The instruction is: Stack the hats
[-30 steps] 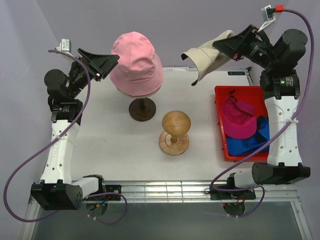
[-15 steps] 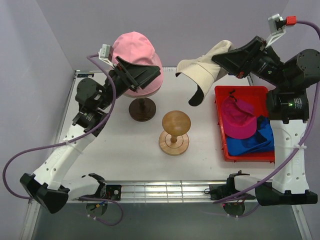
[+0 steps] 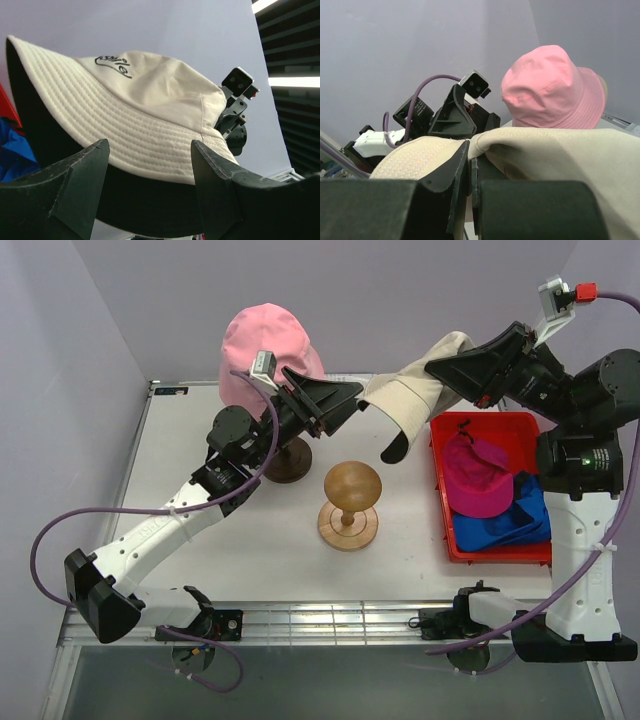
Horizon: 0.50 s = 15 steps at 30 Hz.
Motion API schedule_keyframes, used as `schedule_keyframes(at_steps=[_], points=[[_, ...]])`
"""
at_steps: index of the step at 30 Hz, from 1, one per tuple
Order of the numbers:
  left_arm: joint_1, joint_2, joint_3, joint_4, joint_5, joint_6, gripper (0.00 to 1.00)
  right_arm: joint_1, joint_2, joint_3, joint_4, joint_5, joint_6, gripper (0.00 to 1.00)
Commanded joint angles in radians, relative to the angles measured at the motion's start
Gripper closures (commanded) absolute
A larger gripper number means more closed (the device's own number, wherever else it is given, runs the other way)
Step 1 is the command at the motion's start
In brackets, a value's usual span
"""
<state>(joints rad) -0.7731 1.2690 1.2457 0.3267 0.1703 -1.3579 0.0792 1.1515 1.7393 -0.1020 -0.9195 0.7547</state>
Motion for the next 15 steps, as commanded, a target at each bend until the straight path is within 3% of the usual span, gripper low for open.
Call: schedule_keyframes(at_steps=[1,8,15], points=[[-0.011,-0.030,-0.005,0.054,-0.037,-0.049,0.23,0.002,-0.030,-0.003,0.024,-0.007,-0.028,0.92],[-0.022,-0.005,-0.048,0.110,0.001,-0.179,0.22,0.002,-0.030,0.009,0.031,0.010,-0.061,0.92],[-0.025,-0.057,-0.118,0.152,-0.040,-0.188,0.18,0.002,-0.024,-0.001,0.067,0.013,-0.060,0.92]])
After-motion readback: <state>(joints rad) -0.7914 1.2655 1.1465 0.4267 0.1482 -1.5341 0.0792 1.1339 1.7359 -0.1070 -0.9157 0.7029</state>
